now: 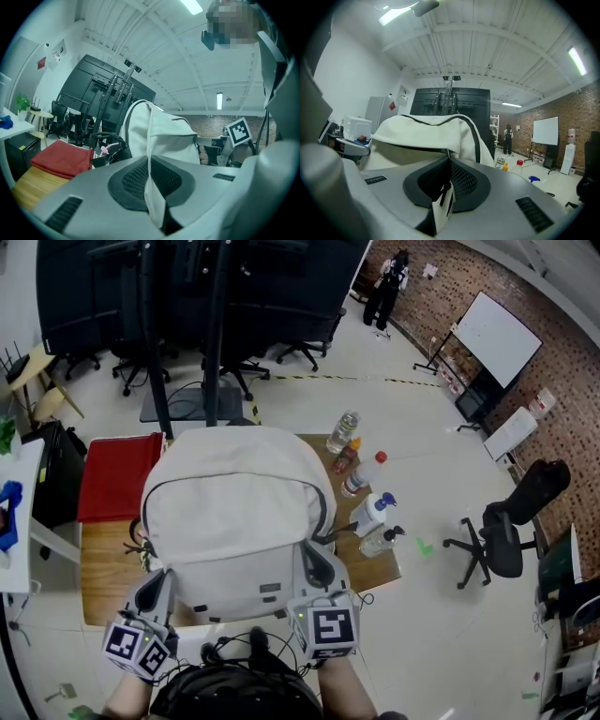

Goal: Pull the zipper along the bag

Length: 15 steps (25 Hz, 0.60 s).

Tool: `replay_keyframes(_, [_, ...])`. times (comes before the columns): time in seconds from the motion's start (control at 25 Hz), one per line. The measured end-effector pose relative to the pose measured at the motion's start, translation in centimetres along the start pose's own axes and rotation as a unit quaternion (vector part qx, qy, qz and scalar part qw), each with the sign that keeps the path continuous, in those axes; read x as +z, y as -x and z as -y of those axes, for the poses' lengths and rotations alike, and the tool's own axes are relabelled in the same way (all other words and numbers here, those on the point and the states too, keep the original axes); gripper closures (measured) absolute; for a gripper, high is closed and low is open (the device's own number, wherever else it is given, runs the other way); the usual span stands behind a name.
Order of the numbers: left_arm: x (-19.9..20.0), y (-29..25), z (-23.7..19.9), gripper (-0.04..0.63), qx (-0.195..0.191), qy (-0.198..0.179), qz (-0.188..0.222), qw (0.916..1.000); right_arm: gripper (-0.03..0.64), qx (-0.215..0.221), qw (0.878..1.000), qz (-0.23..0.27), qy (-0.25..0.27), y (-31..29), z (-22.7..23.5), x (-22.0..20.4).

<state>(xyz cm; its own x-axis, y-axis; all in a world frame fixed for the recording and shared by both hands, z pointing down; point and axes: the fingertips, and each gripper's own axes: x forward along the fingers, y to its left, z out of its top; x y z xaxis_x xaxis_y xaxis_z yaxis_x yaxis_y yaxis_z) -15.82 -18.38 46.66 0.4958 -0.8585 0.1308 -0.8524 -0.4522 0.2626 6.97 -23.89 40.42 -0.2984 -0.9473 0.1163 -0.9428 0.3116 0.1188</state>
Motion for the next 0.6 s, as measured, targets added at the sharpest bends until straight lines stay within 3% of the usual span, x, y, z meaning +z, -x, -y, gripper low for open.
replay_keyframes(0.6, [-0.27, 0.18, 0.19, 0.571, 0.010, 0.003, 0.005, 0.9999, 0.583, 0.008, 1.000, 0.012, -0.023, -0.13, 0.17, -0.49])
